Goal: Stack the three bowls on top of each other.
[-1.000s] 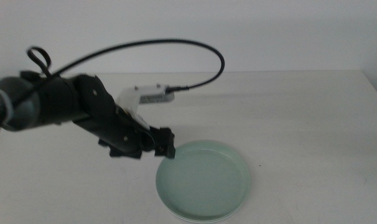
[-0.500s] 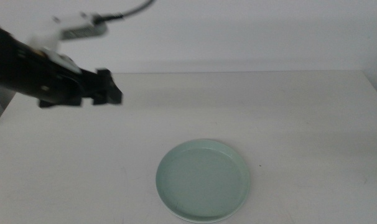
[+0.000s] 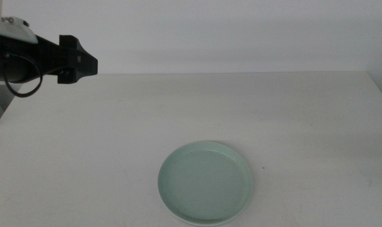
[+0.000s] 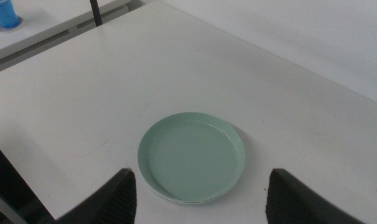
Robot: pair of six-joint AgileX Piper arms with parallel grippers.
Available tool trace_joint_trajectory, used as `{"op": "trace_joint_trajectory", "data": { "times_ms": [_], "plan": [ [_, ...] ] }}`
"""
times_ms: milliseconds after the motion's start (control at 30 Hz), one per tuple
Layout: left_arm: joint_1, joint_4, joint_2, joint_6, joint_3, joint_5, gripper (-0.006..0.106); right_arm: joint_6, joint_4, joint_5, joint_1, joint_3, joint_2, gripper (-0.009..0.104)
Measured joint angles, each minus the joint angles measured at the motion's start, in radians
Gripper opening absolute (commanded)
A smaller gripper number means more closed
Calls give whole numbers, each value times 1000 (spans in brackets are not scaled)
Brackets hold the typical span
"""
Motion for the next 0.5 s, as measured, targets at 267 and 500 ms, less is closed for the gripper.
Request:
{"op": "trace_joint_trajectory", "data": {
  "times_ms": [267,500],
  "plan": [
    [0,30,-33,6,0,0,98,0,0,-35,0,0,0,54],
    [0,87,-81,-2,0,-21,98,72,-7,-154,0,0,49,54]
  ]
}}
